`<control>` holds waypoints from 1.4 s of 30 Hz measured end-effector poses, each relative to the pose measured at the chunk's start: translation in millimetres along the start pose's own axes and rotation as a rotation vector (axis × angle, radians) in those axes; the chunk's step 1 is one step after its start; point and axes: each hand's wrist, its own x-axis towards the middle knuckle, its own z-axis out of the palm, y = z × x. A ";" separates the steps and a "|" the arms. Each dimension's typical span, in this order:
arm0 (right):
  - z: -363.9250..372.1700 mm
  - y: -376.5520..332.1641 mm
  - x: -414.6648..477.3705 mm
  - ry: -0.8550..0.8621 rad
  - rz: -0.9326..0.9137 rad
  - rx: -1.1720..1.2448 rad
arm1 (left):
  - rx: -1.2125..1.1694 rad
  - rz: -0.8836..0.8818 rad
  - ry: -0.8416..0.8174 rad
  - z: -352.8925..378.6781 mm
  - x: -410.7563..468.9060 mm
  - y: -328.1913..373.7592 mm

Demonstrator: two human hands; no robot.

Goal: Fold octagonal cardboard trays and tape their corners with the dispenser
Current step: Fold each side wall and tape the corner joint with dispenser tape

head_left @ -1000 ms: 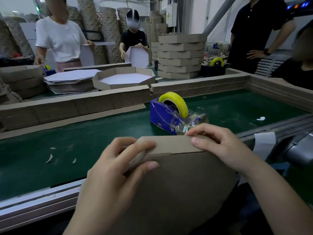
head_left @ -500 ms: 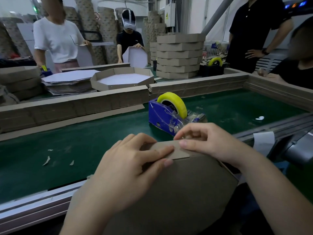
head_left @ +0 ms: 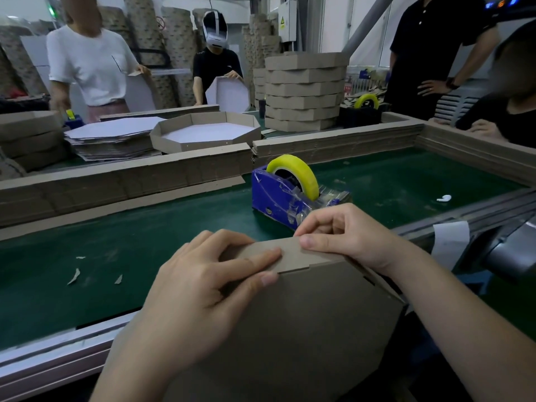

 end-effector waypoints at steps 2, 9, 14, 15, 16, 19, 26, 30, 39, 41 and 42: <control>2.0 4.6 -1.0 0.022 -0.036 -0.112 | 0.036 0.026 -0.020 -0.8 -0.5 -2.7; -42.1 16.9 23.6 0.599 -0.020 -0.330 | 0.102 0.050 0.007 -5.5 5.5 -7.4; -79.5 29.3 47.6 0.447 0.422 -0.469 | 0.141 0.035 -0.005 3.0 8.4 -6.8; -79.1 30.0 47.2 0.420 0.453 -0.404 | 0.138 0.037 -0.004 4.3 8.4 -7.0; -78.7 29.2 46.3 0.410 0.463 -0.353 | 0.136 0.039 -0.005 5.1 8.7 -7.3; -80.7 23.7 47.0 0.437 0.410 -0.118 | 0.131 0.034 -0.018 6.2 11.6 -9.1; -73.4 31.4 43.1 0.598 0.320 0.329 | 0.100 0.021 -0.021 8.4 15.0 -12.3; -74.3 42.7 36.1 0.624 0.192 0.501 | 0.109 0.029 -0.020 9.1 16.9 -11.6; -69.5 74.3 25.7 0.675 -0.037 0.672 | 0.103 0.016 -0.022 8.2 17.7 -11.0; -68.8 77.8 24.5 0.664 -0.075 0.642 | 0.097 0.009 -0.026 7.8 17.7 -11.0; -68.7 79.5 24.0 0.663 -0.076 0.616 | 0.092 0.008 -0.027 7.8 17.8 -10.9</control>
